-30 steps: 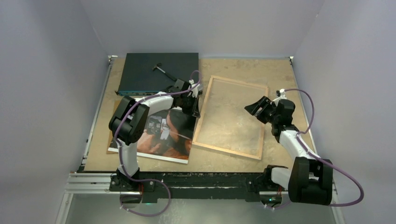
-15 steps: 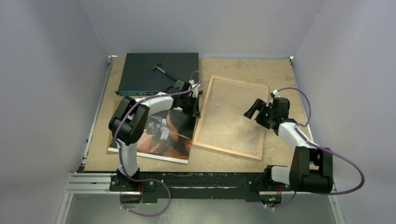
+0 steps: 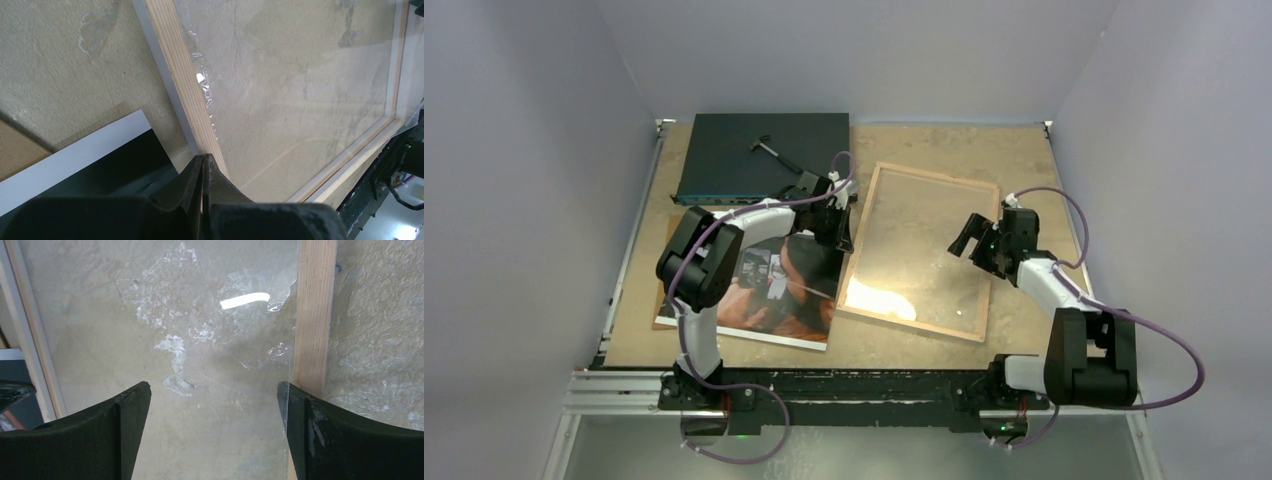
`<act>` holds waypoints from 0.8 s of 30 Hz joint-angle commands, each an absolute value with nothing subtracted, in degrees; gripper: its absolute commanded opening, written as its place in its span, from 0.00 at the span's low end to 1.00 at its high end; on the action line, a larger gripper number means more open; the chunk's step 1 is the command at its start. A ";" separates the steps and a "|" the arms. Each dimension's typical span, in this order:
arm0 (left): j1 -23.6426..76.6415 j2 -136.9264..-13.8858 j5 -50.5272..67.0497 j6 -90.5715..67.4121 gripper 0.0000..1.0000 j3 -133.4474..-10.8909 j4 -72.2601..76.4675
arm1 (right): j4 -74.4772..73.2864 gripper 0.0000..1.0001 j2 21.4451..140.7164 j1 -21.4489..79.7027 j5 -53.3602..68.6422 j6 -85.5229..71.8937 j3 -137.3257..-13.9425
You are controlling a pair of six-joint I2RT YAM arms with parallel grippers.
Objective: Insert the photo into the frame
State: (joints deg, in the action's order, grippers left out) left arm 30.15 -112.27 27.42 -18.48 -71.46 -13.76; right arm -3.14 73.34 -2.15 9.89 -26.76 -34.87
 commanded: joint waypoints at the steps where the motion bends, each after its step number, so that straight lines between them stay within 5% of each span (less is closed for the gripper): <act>1: 31.45 -111.97 26.72 -18.62 0.00 -69.80 -14.70 | -3.04 0.99 74.21 1.02 8.29 -26.11 -38.48; 24: 31.05 -110.75 26.88 -18.37 0.00 -69.61 -14.92 | -11.50 0.99 76.36 3.16 -2.63 -23.58 -43.66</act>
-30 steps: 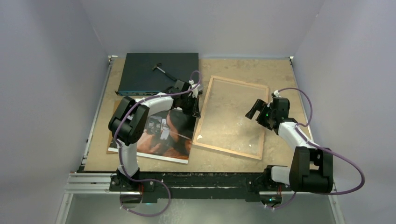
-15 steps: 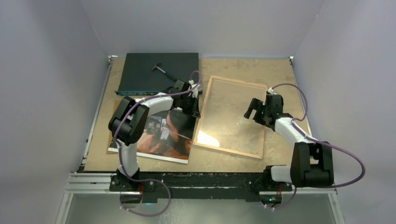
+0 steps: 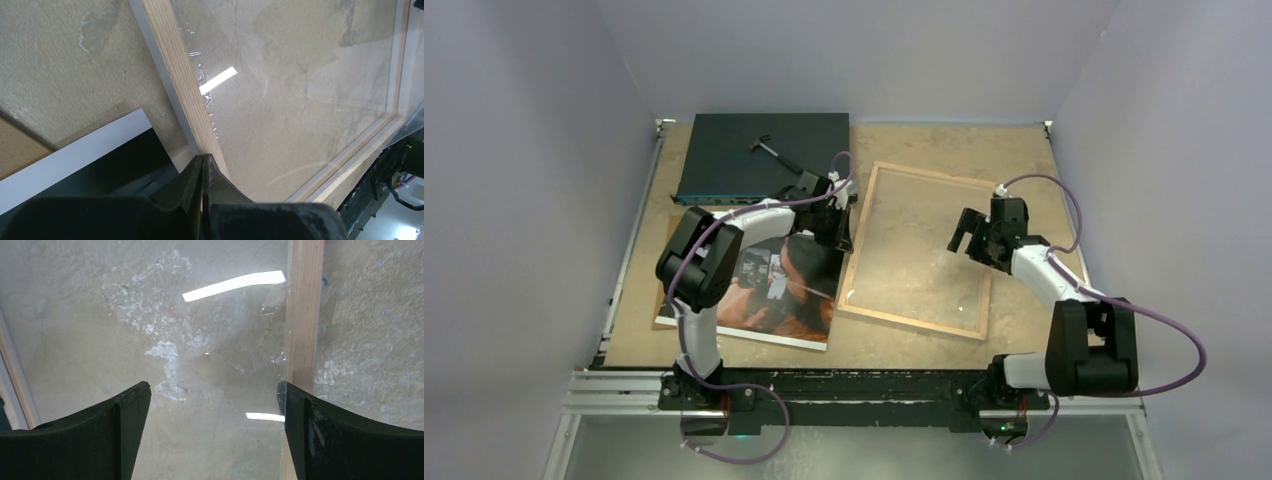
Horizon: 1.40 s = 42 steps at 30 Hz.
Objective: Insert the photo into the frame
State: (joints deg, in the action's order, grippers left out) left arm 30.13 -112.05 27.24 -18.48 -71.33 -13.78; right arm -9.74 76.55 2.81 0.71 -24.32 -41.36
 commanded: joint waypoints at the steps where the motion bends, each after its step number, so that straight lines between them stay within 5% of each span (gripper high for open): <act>1: 30.98 -110.74 26.94 -18.37 0.00 -69.62 -14.89 | -11.85 0.99 76.07 3.16 -3.54 -23.56 -43.68; 26: 30.67 -110.92 28.27 -18.67 0.00 -70.99 -16.68 | -11.83 0.99 74.60 3.19 -0.22 -25.96 -45.88; 34: 30.73 -110.73 28.14 -18.25 0.00 -69.40 -15.54 | -6.87 0.99 76.86 -5.46 -1.68 -26.09 -46.98; 42: 30.75 -109.89 28.38 -18.36 0.00 -68.56 -15.27 | -2.31 0.84 86.17 -5.54 -3.25 -27.24 -53.51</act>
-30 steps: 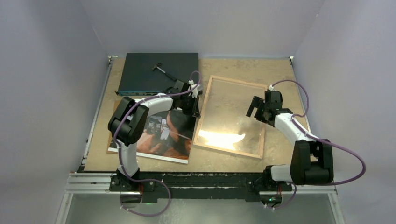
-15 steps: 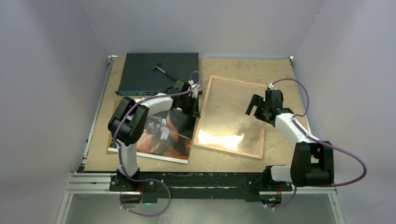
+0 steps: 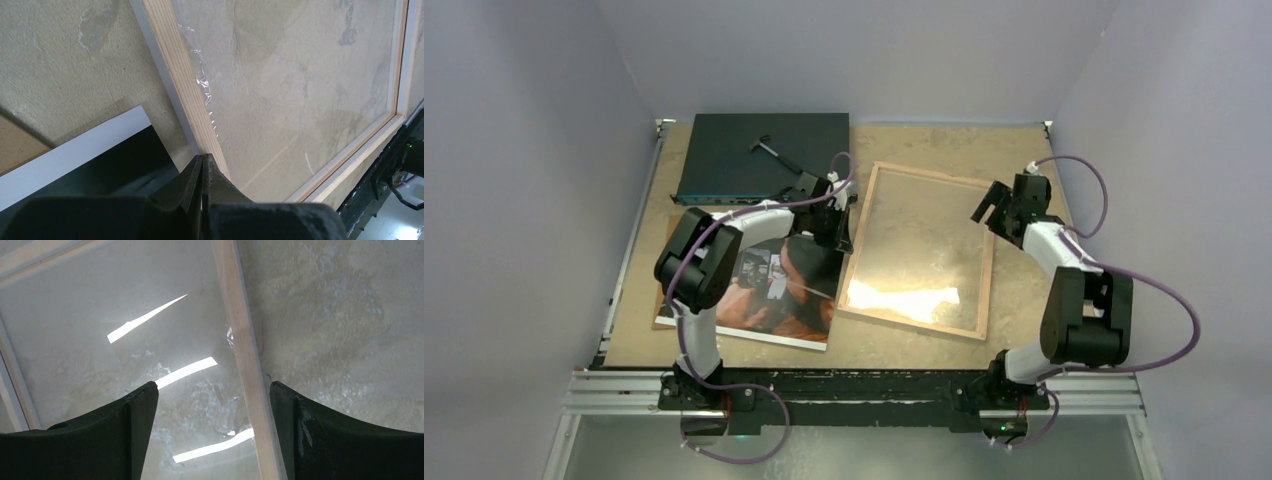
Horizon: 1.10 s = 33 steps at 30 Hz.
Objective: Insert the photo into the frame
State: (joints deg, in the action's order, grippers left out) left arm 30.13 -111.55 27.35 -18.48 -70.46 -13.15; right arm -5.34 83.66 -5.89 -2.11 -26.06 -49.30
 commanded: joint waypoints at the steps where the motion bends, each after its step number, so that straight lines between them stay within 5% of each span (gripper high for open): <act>1: 30.73 -109.87 28.45 -18.44 0.00 -68.12 -14.98 | -2.30 0.84 87.01 -5.60 -3.04 -27.88 -53.80; 13: 30.76 -110.05 29.00 -18.65 0.00 -67.35 -14.19 | 1.16 0.74 97.17 -5.62 -3.42 -27.70 -57.61; 21: 30.71 -110.45 29.65 -19.13 0.00 -67.89 -13.62 | 3.42 0.73 98.91 -5.62 -0.18 -28.76 -59.59; 26: 30.74 -110.43 30.30 -18.25 0.00 -70.28 -15.43 | 2.16 0.81 98.85 -5.62 -0.22 -28.66 -63.17; 29: 30.48 -109.42 29.61 -15.56 0.14 -72.89 -19.83 | 2.15 0.88 97.20 -5.62 -3.77 -27.76 -64.09; 33: 27.09 -105.51 30.57 -13.00 0.46 -76.95 -25.46 | 1.87 0.94 92.31 -1.77 -6.43 -26.32 -64.31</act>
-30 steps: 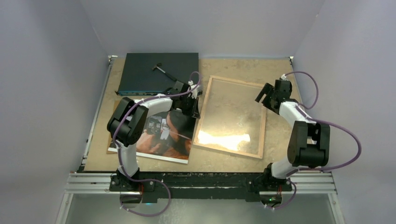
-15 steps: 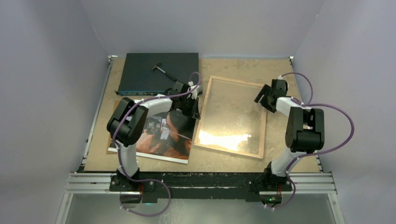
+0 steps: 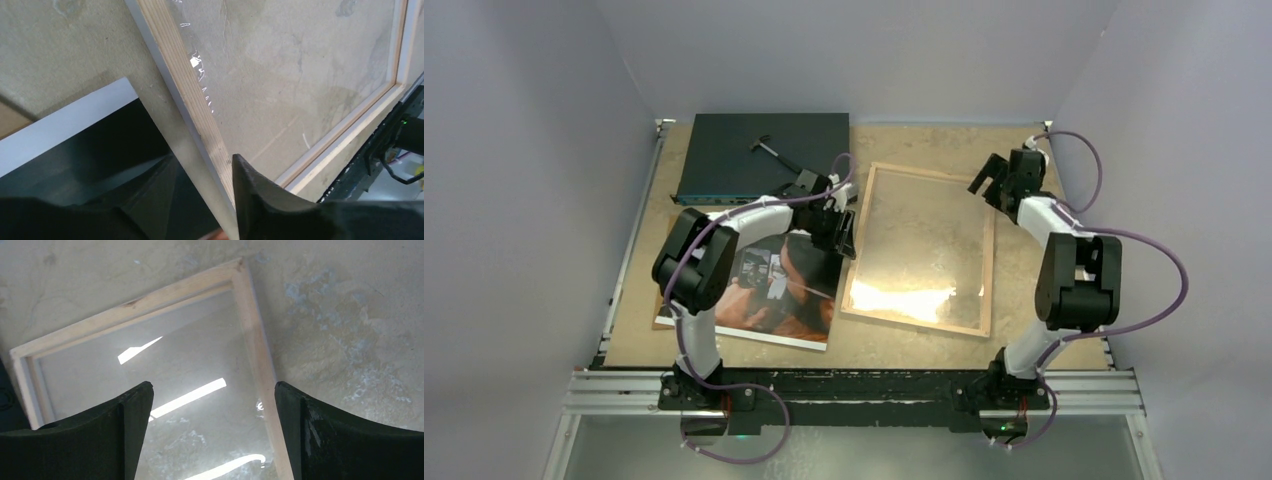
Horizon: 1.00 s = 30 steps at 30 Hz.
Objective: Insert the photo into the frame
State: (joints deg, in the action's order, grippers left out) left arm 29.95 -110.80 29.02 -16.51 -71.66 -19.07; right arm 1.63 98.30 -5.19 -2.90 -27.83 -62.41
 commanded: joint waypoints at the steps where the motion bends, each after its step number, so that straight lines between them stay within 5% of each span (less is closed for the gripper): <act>1: 25.82 -104.32 30.83 -12.16 0.52 -78.36 -27.53 | 1.73 0.95 91.21 -0.67 -6.00 -26.22 -64.40; 4: 21.01 -100.35 31.80 -8.54 0.80 -83.39 -33.22 | 0.94 0.99 88.60 8.25 -6.60 -26.10 -65.50; 8: 12.54 -95.88 30.10 0.21 0.89 -91.78 -44.04 | -1.25 0.99 88.51 25.35 -11.09 -22.94 -72.71; 11: 4.41 -93.57 27.80 5.87 0.91 -96.07 -50.40 | 7.03 0.99 87.17 31.79 -11.28 -26.42 -73.45; 16: -9.03 -90.69 30.21 15.71 0.94 -96.72 -54.54 | 13.02 0.99 93.28 29.21 14.76 -30.29 -70.84; 21: -13.53 -87.30 30.52 25.35 0.94 -89.88 -55.82 | 6.41 0.99 98.87 38.31 2.01 -21.49 -75.83; 30: -13.62 -87.47 26.26 30.72 0.81 -75.43 -51.57 | 4.02 0.80 110.86 38.69 10.67 -16.50 -81.42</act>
State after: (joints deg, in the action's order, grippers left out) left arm -13.52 -88.16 28.62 25.52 -79.85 -53.49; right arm 5.19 108.77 39.90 7.79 -20.58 -76.88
